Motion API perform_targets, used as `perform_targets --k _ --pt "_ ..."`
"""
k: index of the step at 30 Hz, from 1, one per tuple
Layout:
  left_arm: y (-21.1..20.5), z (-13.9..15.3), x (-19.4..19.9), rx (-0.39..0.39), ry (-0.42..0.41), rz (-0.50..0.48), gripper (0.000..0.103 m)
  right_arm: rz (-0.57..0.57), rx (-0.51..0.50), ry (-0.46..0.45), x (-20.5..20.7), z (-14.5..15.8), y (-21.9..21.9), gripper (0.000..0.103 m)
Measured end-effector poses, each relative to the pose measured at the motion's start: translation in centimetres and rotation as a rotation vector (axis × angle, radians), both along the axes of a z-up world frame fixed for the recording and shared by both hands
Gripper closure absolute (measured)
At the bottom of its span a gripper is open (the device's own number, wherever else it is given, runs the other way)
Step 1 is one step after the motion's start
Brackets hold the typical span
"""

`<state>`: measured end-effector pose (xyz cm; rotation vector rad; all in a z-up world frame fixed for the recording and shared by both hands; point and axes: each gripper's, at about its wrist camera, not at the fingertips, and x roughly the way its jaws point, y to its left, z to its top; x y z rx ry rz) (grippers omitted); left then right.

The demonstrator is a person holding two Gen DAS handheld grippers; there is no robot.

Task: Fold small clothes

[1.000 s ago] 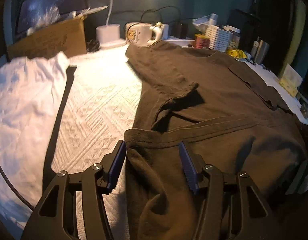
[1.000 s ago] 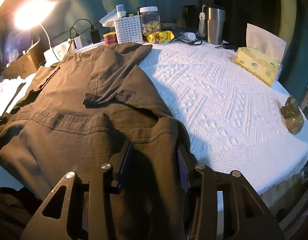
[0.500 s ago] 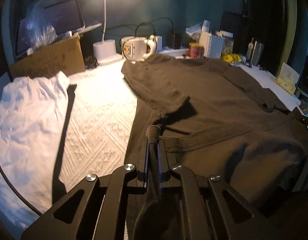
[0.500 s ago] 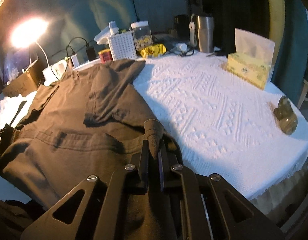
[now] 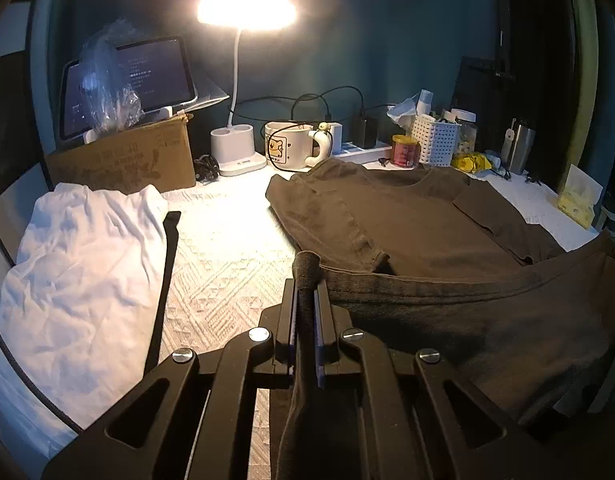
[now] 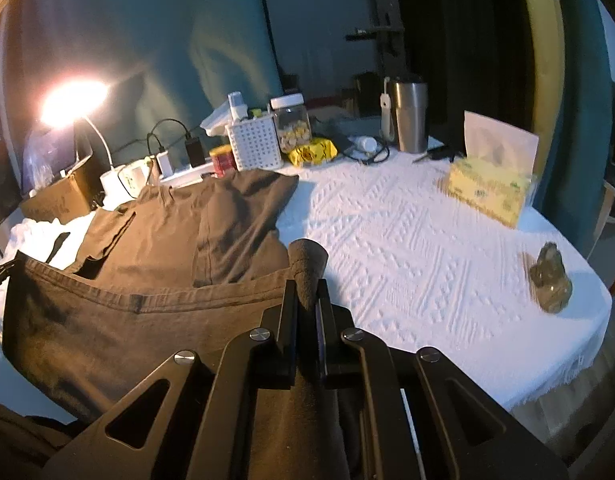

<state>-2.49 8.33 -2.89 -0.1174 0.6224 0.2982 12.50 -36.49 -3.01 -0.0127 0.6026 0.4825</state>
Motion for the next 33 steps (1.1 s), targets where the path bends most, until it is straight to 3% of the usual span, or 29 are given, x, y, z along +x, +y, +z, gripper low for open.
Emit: perform_targets --k 9,26,33 --pt "0.4 1.9 0.5 0.024 -0.048 0.022 0.097 0.009 0.047 -0.05 0.7 1.6 -0.5 0.095" --pt "2.7 4.4 3.2 -0.008 -0.108 0.084 0.097 0.044 0.049 -0.093 5.2 5.7 2.4 0.095" --pt "3.3 5.4 5.1 0.045 -0.126 0.105 0.097 0.056 0.05 -0.111 7.5 7.0 3.5 0.095"
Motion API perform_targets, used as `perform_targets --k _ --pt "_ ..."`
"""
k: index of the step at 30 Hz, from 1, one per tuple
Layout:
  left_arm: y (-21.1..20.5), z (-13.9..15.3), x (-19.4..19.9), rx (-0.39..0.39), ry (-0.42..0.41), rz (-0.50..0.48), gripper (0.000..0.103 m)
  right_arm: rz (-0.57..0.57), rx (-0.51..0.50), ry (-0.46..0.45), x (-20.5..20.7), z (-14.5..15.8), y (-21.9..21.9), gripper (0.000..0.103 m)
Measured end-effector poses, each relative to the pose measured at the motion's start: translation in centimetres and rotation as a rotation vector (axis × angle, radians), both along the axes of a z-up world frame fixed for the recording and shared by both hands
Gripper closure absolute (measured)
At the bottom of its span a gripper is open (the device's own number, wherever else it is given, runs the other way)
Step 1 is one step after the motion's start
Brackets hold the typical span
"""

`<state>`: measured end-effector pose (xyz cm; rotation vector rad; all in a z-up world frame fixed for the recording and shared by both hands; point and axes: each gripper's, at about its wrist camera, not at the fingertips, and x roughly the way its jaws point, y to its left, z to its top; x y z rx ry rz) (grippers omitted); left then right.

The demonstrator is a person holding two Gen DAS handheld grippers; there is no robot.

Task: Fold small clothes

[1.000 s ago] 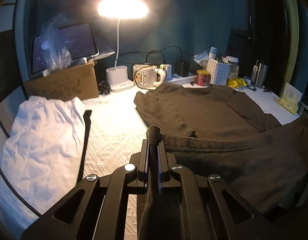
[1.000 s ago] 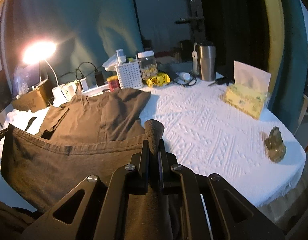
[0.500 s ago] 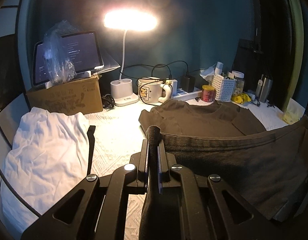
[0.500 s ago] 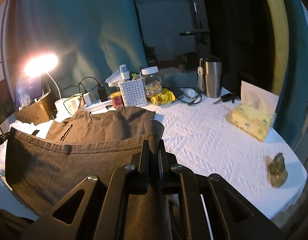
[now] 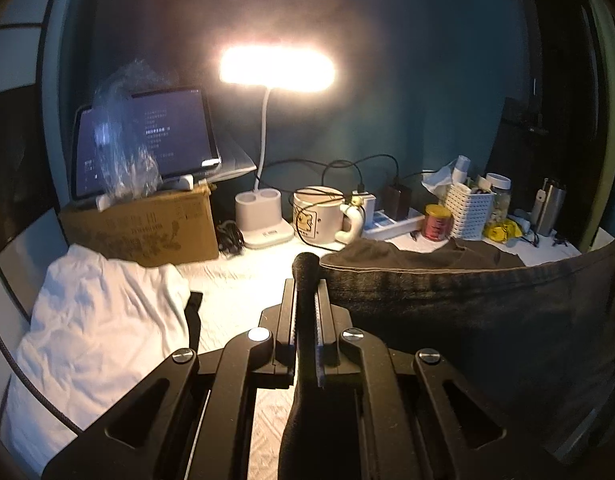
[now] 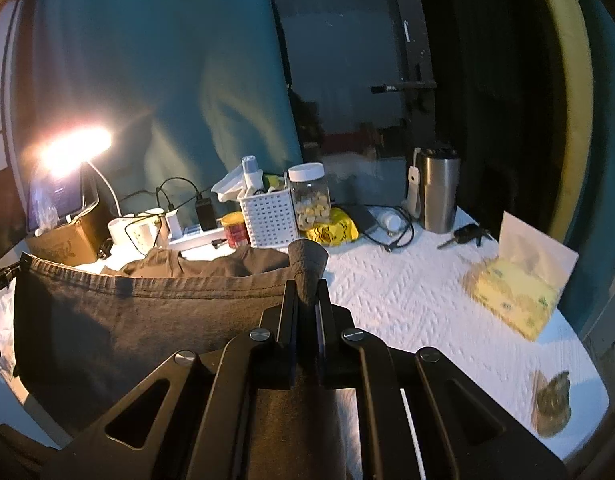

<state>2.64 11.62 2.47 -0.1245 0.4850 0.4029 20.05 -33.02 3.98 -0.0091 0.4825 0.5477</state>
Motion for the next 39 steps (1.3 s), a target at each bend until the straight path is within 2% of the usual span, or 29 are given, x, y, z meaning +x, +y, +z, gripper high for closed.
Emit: perform_targets --k 8,26,39 --pt "1.1 0.6 2.0 0.004 -0.001 -0.001 0.097 0.016 0.0 -0.006 2.6 0.4 1.8 0.095" --pt "2.8 1.4 7.0 0.11 0.016 -0.048 0.097 0.026 0.004 -0.031 7.0 1.1 4.6 0.095" --pt "4.8 1.0 11.0 0.131 0.021 -0.062 0.097 0.012 -0.002 -0.054 10.9 0.9 6.3 0.095"
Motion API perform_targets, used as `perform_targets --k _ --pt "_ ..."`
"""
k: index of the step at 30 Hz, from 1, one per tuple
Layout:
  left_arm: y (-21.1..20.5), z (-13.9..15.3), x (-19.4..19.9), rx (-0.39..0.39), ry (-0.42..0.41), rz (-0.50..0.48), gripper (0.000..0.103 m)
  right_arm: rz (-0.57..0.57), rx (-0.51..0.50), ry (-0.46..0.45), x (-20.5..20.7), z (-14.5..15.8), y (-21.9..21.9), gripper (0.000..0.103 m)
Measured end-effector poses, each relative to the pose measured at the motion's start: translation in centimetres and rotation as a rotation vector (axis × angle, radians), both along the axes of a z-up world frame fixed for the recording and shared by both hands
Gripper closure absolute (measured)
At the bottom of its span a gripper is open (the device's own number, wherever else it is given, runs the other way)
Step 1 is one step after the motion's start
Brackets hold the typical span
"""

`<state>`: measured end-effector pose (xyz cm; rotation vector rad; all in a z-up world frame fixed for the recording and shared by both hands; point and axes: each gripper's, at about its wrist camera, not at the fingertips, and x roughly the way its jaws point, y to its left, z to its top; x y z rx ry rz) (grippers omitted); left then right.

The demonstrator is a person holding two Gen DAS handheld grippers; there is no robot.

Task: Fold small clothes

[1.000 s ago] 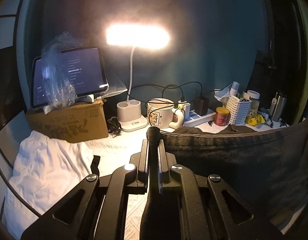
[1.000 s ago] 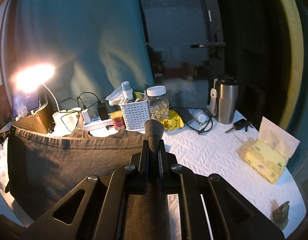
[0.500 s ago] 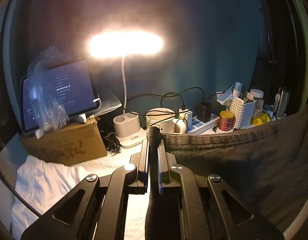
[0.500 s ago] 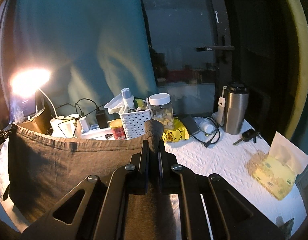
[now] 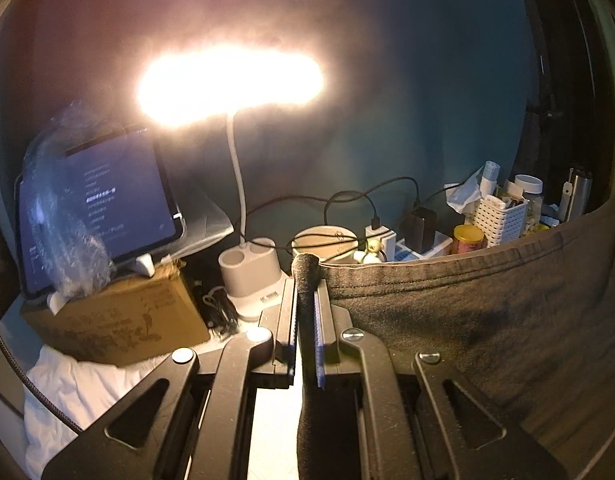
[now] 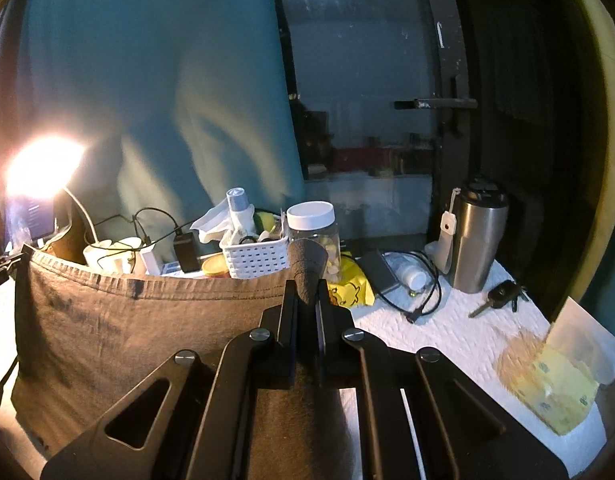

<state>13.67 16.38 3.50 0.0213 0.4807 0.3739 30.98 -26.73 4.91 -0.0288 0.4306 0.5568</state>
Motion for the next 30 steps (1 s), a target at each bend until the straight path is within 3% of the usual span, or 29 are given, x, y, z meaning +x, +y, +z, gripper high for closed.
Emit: perform_targets --k 17,30 --pt "2.5 -1.2 5.1 -0.002 0.007 0.012 0.097 0.007 -0.066 0.002 6.7 -1.5 3.6 0.094" --pt "4.5 -5.3 9.0 -0.036 0.112 0.018 0.097 0.027 -0.137 0.075 11.2 -4.8 6.5 0.094"
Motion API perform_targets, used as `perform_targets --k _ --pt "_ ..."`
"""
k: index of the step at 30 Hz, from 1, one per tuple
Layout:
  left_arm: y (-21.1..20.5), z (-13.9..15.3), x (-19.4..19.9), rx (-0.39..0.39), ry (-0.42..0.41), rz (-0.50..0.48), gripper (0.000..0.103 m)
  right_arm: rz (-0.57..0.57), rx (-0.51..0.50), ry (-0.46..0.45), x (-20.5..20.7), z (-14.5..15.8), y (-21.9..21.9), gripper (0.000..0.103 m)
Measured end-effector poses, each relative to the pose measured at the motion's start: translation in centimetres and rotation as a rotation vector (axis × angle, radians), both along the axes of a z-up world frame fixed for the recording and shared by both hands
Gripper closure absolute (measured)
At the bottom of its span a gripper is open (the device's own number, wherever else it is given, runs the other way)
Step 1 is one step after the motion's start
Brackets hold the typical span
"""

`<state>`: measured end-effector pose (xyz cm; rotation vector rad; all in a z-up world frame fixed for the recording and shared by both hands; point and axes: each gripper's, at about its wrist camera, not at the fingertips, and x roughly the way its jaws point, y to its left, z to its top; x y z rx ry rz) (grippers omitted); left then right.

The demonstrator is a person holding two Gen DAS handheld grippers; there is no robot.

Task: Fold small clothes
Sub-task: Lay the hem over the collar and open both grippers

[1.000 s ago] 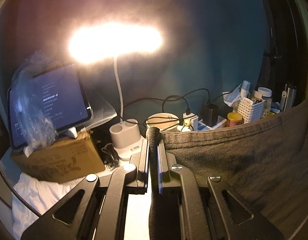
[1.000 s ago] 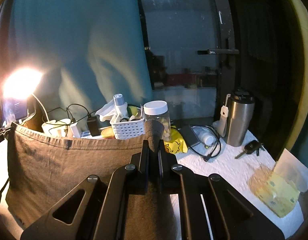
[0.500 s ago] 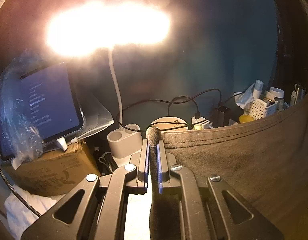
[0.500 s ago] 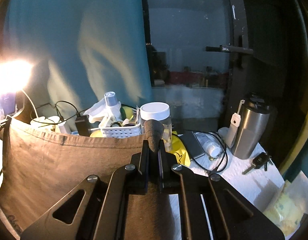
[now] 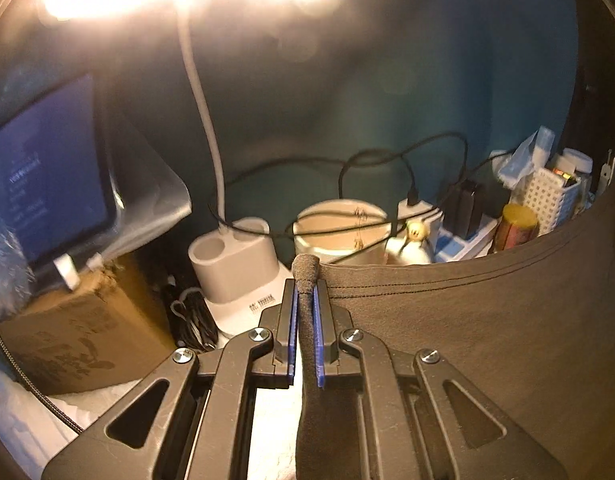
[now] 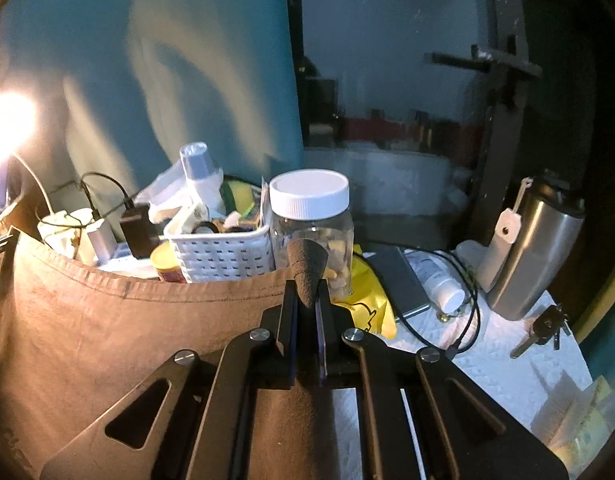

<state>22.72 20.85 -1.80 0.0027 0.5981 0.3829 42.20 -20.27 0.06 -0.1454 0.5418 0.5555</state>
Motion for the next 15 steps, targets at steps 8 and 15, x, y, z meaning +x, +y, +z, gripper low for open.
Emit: perform_targets --k 8,15 --pt "1.0 -2.8 1.4 -0.034 0.075 0.02 0.096 -0.035 -0.017 0.081 1.6 -2.4 0.3 0.094" --pt "1.2 -4.2 2.1 -0.046 0.115 0.034 0.094 -0.06 -0.044 0.101 1.7 -3.2 0.8 0.094"
